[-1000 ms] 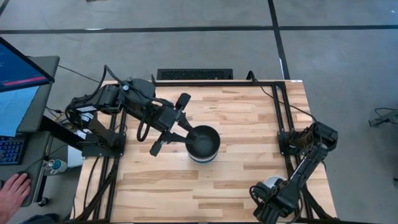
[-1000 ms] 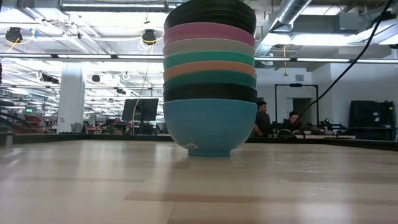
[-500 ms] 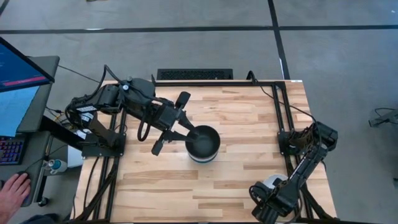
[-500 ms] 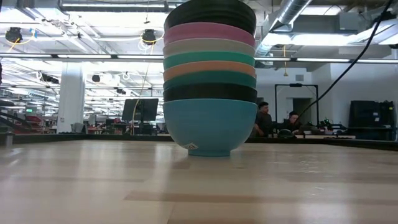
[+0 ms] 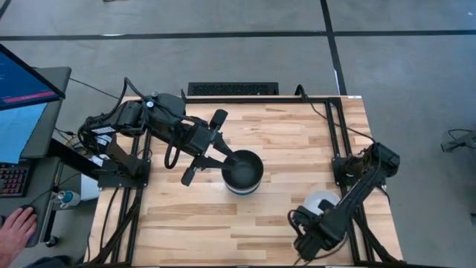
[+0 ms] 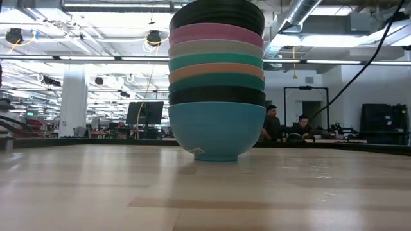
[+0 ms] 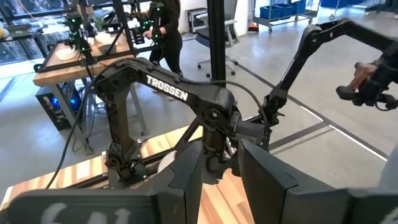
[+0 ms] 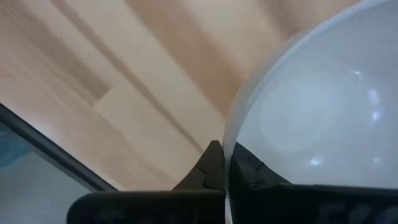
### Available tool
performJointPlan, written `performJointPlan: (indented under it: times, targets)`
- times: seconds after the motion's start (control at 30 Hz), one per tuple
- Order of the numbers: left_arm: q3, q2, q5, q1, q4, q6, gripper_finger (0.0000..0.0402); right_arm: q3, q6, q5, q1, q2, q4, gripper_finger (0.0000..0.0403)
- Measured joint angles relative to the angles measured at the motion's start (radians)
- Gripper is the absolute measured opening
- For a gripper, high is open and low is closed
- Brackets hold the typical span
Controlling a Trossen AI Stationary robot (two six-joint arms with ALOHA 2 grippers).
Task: Nest bowls inside each other
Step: Stack the white bowl on top of the black bowl
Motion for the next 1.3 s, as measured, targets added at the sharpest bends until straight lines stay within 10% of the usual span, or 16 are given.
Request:
performJointPlan:
  times: [0.2, 0.73, 1.3]
  targets:
    - [0.048, 0.0, -0.035, 0.0, -0.041, -0.003, 0.0096, 0.243, -0.092, 0.083, -0.071, -0.001, -0.276, 0.001]
    - [0.118, -0.152, -0.256, 0.07, -0.399, -0.072, 0.0096, 0.618, -0.633, 0.399, -0.431, -0.009, -0.271, 0.001]
    - [0.117, -0.221, -0.186, 0.318, -0.513, -0.082, 0.0096, 0.919, -0.992, 0.403, -0.561, 0.1, -0.139, 0.001]
